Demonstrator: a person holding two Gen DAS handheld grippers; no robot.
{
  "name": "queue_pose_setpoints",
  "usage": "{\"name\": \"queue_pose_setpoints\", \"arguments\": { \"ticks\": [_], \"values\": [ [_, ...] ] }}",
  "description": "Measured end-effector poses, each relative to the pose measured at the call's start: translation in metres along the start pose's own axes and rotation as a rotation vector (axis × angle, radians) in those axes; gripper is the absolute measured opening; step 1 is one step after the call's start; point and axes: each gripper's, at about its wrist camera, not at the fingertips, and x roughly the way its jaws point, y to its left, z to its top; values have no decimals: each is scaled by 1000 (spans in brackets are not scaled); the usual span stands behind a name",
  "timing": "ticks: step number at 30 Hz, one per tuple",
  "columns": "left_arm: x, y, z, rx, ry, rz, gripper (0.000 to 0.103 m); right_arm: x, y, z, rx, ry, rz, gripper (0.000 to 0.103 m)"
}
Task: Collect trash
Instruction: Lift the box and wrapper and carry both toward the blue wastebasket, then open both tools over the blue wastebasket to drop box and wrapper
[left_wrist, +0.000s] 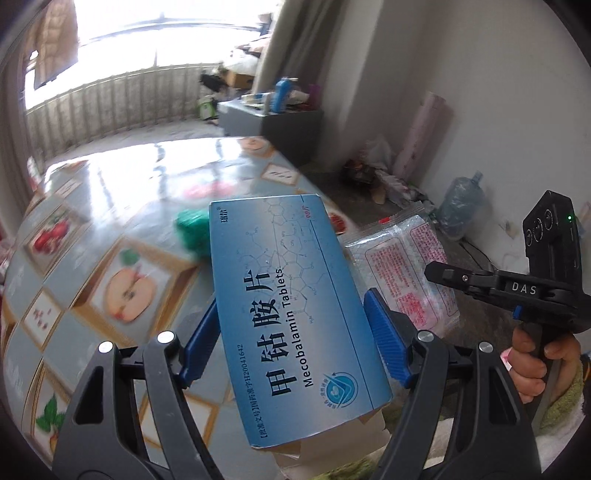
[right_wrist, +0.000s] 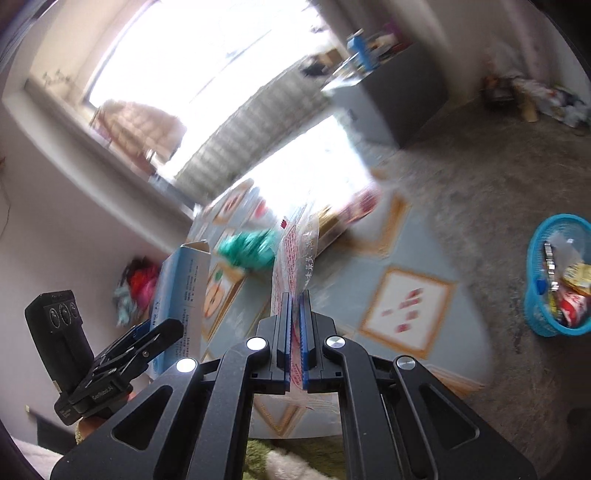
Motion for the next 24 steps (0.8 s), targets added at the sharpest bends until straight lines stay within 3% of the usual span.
{"name": "queue_pose_setpoints", "arguments": {
  "ticks": [3, 8, 13, 19, 24],
  "values": [
    [18, -28, 24, 59, 12, -81, 71, -28, -30, 9, 58, -79, -54, 4],
    [59, -94, 72, 176, 56, -231, 71, -79, -93, 23, 183, -225, -217, 4],
    [134, -178, 104, 269, 217, -368, 72, -106, -173, 24, 368, -291, -363, 4],
    [236, -263, 98, 317, 449, -473, 72, -111, -271, 13, 600, -312, -437, 4],
    [297, -310, 83, 375, 512, -469, 73, -98, -338, 11, 749, -327, -455, 4]
  ]
}}
